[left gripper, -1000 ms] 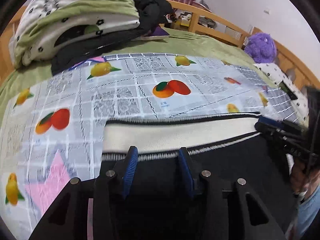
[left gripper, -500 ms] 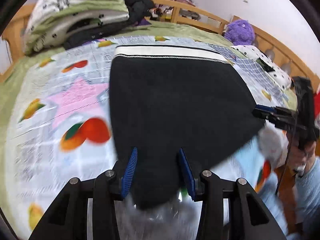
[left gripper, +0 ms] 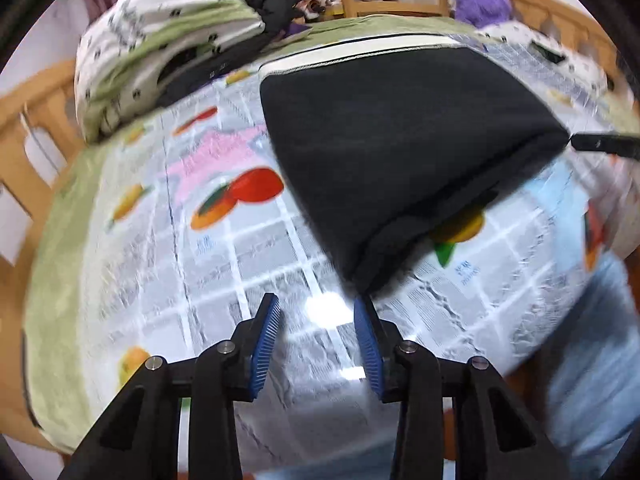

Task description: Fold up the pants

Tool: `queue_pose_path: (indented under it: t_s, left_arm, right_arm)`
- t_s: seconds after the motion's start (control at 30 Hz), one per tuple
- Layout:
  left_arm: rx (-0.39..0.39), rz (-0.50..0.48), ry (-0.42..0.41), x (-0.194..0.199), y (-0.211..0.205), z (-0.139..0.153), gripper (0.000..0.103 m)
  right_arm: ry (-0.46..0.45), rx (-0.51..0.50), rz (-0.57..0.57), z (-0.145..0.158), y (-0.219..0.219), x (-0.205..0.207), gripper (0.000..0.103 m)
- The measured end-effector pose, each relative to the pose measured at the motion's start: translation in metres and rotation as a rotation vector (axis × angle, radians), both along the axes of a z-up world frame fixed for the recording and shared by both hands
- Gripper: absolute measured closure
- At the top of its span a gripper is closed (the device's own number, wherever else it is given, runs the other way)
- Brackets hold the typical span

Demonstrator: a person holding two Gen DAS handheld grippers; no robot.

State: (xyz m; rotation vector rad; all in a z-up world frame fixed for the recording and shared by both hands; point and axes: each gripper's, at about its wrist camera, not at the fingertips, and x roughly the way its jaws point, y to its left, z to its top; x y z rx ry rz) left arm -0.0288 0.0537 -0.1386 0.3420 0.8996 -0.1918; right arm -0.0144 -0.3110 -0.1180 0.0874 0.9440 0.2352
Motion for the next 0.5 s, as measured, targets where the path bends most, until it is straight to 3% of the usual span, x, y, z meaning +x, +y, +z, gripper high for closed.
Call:
queue_pose_path:
  t_s: [0.07, 0.1, 0.13, 0.23, 0.3, 0.37, 0.5]
  left_arm:
    - [-0.005, -0.027, -0.016, 0.007, -0.008, 0.001, 0.078]
    - [-0.023, -0.036, -0.015, 0.01, -0.01, 0.001, 0.093]
    - [-0.061, -0.045, -0.01, 0.012, -0.01, 0.003, 0.096]
    - [-0.307, -0.013, -0.044, 0.009, 0.013, 0.017, 0.096]
    - [-0.45, 0.058, -0.013, 0.014, 0.035, 0.008, 0.096]
    - [-0.485, 0.118, 0.05, 0.018, 0.04, -0.011, 0.097]
    - [-0.581, 0.078, -0.032, -0.003, 0.039, 0.007, 0.097]
  right_arm:
    - [0.01, 0.009, -0.003, -0.004, 0.003, -0.001, 0.065]
    - [0.016, 0.012, -0.006, -0.006, 0.004, -0.001, 0.065]
    - [0.023, 0.013, -0.011, -0.009, 0.005, 0.0, 0.065]
    - [0.024, 0.008, -0.025, -0.01, 0.01, 0.0, 0.065]
    - [0.014, 0.03, -0.022, -0.007, 0.011, 0.0, 0.065]
    - [0.019, 0.052, -0.019, -0.009, 0.012, 0.002, 0.064]
    - [0.032, 0.03, -0.019, -0.013, 0.019, 0.006, 0.064]
